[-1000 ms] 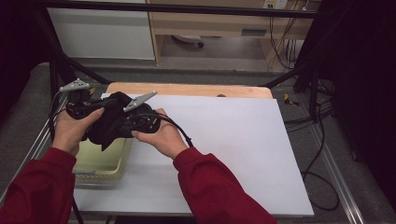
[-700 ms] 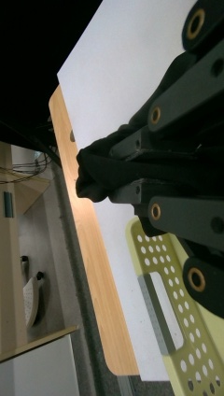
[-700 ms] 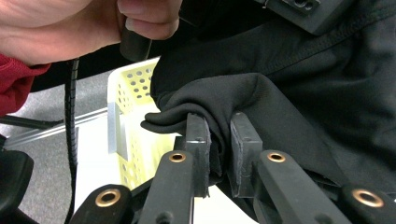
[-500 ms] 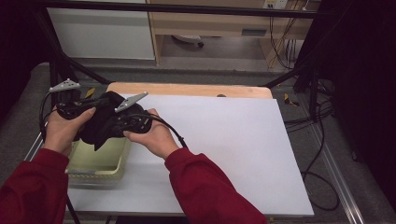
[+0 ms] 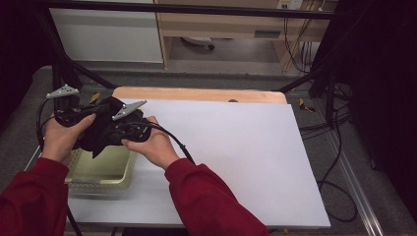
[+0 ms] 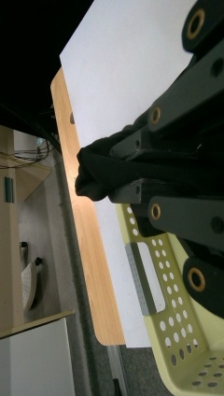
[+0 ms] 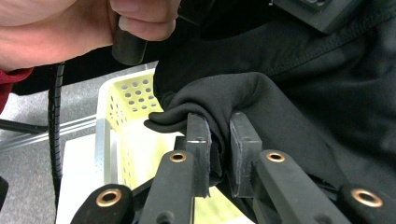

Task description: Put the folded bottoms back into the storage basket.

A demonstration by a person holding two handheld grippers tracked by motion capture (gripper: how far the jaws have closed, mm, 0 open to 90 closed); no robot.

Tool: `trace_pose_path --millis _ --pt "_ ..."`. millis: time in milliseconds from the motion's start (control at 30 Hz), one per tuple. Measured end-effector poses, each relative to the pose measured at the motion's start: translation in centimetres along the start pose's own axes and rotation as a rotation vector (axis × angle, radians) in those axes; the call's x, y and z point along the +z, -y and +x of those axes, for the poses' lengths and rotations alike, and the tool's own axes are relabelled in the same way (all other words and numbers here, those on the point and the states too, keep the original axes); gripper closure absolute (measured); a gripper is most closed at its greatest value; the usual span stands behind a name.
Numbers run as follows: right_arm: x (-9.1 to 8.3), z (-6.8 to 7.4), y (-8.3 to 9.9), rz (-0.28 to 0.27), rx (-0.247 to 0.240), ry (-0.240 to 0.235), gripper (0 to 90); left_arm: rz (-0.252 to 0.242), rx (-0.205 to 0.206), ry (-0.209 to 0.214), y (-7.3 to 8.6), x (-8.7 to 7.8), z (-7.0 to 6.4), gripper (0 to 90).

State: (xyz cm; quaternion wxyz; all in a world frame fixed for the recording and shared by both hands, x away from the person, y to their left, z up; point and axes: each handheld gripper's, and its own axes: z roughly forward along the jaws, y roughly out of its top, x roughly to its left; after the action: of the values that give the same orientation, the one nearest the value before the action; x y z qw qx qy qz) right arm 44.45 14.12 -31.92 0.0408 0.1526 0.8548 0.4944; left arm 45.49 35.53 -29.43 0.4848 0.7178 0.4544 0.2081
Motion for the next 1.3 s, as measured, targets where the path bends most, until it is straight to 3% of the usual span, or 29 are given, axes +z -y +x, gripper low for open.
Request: trace_pose_path --millis 967,1300 --pt "2.9 0.9 1.5 0.014 0.011 -0.041 81.0 0.032 -0.042 -0.018 2.1 0.0 2.1 81.5" --pt "3.4 0.9 1.8 0.025 0.011 -0.046 81.0 0.047 -0.036 -0.033 2.6 0.0 2.3 81.5"
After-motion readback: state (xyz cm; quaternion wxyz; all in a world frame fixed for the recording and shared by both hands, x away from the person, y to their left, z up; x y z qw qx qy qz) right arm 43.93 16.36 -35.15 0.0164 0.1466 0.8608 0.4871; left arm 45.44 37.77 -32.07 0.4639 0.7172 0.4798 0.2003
